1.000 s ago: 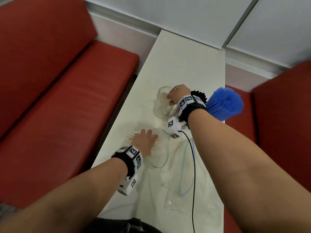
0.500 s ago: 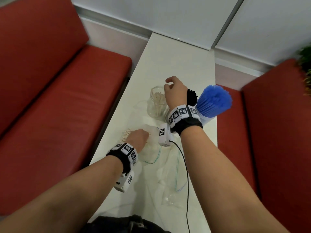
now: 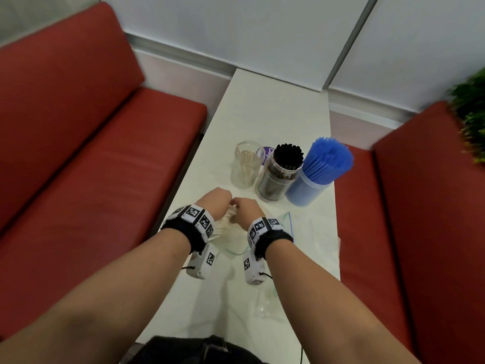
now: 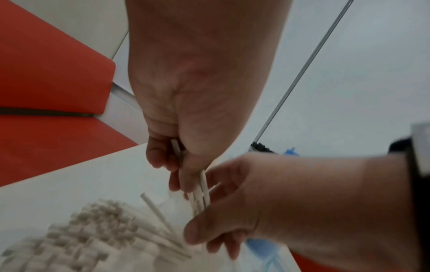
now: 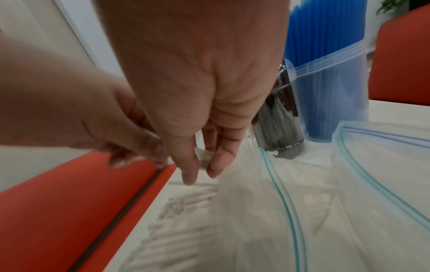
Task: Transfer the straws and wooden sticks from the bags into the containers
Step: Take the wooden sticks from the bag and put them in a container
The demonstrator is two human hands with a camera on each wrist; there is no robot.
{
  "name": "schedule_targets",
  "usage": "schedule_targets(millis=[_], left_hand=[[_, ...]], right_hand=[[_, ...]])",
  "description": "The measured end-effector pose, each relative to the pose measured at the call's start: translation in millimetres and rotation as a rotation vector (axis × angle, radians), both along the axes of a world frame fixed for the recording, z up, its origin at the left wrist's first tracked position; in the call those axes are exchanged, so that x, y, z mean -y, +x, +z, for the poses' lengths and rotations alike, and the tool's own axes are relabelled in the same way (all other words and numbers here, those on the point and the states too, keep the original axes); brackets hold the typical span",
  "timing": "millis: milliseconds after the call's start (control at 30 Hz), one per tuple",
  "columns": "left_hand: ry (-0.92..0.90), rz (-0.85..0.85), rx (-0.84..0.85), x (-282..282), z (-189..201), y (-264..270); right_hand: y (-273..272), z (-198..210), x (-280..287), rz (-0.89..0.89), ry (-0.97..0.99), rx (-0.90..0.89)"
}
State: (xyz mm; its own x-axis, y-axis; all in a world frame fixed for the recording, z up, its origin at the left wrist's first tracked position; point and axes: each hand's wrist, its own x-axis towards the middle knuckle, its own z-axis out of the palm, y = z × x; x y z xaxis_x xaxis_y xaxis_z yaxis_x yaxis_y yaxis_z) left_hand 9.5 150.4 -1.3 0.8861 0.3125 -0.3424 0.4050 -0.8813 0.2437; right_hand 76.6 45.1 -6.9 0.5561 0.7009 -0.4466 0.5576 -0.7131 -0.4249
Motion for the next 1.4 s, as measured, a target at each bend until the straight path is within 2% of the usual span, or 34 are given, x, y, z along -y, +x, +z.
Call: schedule_targets(millis=[100,267,433,533,800,967,1133,1200,1300,1400], left_hand=[[-0.071,0.021,0.031,-4.9,10.7,-1.2],[-0.309,0.121,0.171,-22.7,32.9,-4.6],[-0.789,0.454,0.333,-35.7,40.2,-11.2],[-0.960,0.686,0.427,-34.2,33.5,-11.8],[-1.138,0.822,0.417,-4.4,4.7,-5.8],[-1.244,0.984,0.426,10.6,0.7,7.0],[-1.633,0.966,0.255,24.5,-3.2,13.5],[-1.722,0.973,0.221,27.2,-7.5,13.8],[-1.839,1.062,0.210,28.1,-12.7,13.2],[-2.125,1.141,0.290,29.5,-12.4,14.9]], right_hand=[[-3.7,-8.0,-1.0,0.003,0.017,0.038],[0.1,-4.3,0.1,-0.063,0.090,0.050],[7.7,16.9,-1.6,-0.097,0.168,-0.031],[14.4,28.9,0.6,-0.158,0.261,-0.072],[32.5,90.8,12.2,-0.280,0.520,-0.211],[37.3,138.5,23.8,-0.317,0.702,-0.291],[26.2,150.1,32.4,-0.340,0.723,-0.330],[23.0,149.5,35.2,-0.351,0.737,-0.333],[25.3,154.7,37.8,-0.374,0.778,-0.333],[30.0,159.2,38.8,-0.385,0.813,-0.339]])
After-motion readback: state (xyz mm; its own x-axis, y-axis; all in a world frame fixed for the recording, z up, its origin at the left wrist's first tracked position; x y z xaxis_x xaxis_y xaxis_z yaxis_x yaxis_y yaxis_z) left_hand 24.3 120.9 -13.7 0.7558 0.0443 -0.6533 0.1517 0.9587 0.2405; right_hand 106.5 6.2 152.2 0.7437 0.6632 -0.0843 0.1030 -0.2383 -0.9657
